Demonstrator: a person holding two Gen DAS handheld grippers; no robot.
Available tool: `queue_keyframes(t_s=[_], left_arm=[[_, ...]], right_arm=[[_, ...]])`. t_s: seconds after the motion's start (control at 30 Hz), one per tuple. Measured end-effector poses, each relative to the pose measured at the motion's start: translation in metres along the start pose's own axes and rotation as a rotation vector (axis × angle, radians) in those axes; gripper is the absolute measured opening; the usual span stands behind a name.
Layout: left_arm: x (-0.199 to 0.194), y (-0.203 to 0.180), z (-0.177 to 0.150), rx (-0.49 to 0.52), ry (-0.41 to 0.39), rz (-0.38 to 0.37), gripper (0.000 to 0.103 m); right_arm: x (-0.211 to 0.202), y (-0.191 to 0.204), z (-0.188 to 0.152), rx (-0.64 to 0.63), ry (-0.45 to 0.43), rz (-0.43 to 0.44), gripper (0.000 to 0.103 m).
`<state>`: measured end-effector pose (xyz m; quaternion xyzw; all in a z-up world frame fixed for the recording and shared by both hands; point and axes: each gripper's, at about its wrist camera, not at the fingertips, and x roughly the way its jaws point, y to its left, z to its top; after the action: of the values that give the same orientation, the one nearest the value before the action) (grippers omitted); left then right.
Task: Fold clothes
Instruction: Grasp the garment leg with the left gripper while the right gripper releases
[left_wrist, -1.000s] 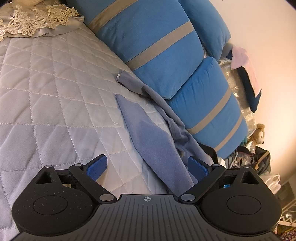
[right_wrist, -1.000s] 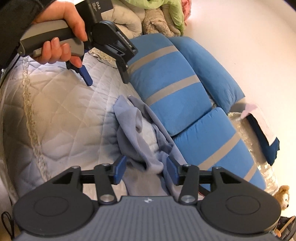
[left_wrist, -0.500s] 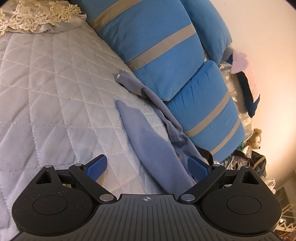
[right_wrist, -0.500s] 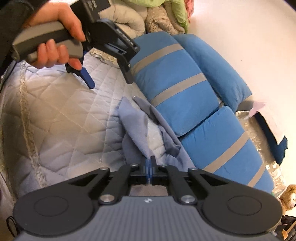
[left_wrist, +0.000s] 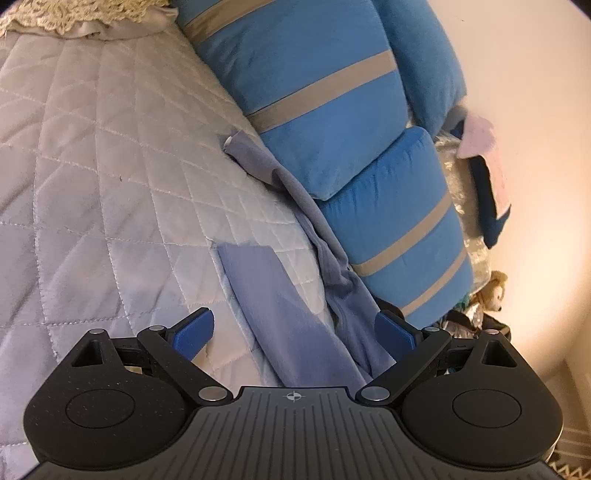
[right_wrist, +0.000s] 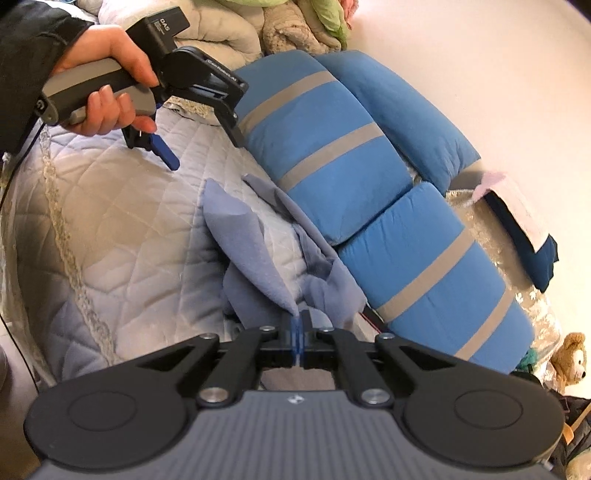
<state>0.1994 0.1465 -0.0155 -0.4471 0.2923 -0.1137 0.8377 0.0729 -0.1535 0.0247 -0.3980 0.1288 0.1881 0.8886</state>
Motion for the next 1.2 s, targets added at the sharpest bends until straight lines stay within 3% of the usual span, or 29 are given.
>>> queue_keyframes(t_s=[0.23,0.53,0.87,0.93,0.97,1.0,1.03,1.07,1.1,1.13,1.17,1.2], left_arm=[[0.02,-0.001,0.011,-0.014,0.032,0.031,0.096],[0.047,-0.018,0.014,0.067,0.076,0.163,0.096],[0.054,-0.016,0.017,0.043,0.097,0.145,0.094],[0.053,-0.017,0.016,0.05,0.097,0.158,0.087],[0.052,-0.017,0.016,0.053,0.097,0.176,0.078],[0.052,-0.015,0.016,0.048,0.098,0.191,0.061],[0.052,-0.013,0.017,0.043,0.1,0.206,0.052],[0.052,-0.011,0.017,0.038,0.102,0.222,0.035],[0.052,-0.009,0.018,0.033,0.103,0.237,0.019],[0.052,-0.005,0.018,0.026,0.102,0.248,0.012],[0.052,-0.002,0.018,0.019,0.101,0.258,0.005],[0.051,0.0,0.017,0.019,0.098,0.253,0.004]], right_arm=[[-0.009,-0.004,-0.01,0.028,0.031,-0.009,0.0],[-0.012,-0.003,-0.013,0.029,0.02,-0.021,0.0],[-0.01,-0.005,-0.019,0.057,0.03,-0.027,0.0],[-0.01,-0.004,-0.02,0.057,0.028,-0.03,0.0],[-0.01,-0.004,-0.019,0.057,0.026,-0.034,0.0],[-0.011,-0.004,-0.019,0.057,0.024,-0.043,0.0],[-0.011,-0.004,-0.019,0.057,0.022,-0.052,0.017],[-0.011,-0.004,-0.02,0.054,0.02,-0.062,0.024],[-0.012,-0.003,-0.02,0.045,0.015,-0.078,0.043],[-0.012,-0.001,-0.02,0.038,0.013,-0.092,0.072],[-0.014,0.0,-0.02,0.036,0.004,-0.1,0.086],[-0.016,0.0,-0.02,0.039,-0.008,-0.106,0.103]])
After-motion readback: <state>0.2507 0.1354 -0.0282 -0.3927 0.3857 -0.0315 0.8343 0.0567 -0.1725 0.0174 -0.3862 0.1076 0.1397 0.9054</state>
